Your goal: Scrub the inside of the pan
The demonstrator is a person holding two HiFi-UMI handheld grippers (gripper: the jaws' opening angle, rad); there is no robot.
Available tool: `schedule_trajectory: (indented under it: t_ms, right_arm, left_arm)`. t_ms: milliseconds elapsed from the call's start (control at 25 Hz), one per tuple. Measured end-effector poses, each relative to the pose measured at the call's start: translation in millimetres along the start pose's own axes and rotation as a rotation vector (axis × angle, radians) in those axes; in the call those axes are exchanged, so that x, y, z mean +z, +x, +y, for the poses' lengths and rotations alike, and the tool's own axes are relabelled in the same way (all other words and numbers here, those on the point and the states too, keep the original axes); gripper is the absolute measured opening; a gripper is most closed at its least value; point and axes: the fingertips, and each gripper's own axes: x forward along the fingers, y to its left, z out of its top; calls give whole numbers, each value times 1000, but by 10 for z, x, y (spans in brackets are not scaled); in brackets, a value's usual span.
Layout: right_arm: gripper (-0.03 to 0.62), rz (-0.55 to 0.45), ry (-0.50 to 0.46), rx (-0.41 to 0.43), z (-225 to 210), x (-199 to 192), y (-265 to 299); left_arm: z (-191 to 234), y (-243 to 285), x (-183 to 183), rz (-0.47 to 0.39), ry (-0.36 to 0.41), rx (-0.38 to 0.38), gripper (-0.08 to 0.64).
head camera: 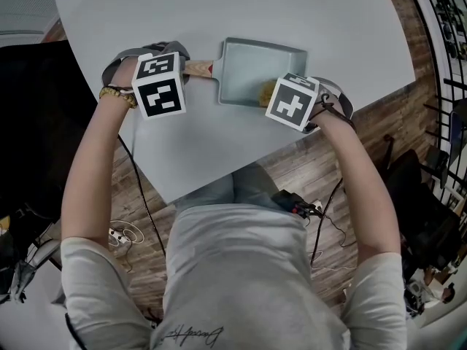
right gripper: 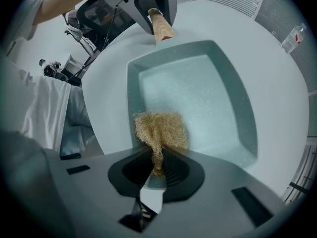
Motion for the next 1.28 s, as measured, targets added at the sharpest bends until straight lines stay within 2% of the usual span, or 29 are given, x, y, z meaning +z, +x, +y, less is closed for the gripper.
schedule_trajectory:
  t_ms: [360,1080,1280]
  right_arm:
    - [54,4,-13,-46,-40,-5,-26]
    - [54,-133,54,-47,-117,51,5]
    - [54,-151,67,-56,-131,53,-12]
  left_arm:
    - [-1,12,-5,-2,23,-3,155]
    - [30,64,28,-21,45,-19,161]
    - [5,43,41,-22,55,-33,196]
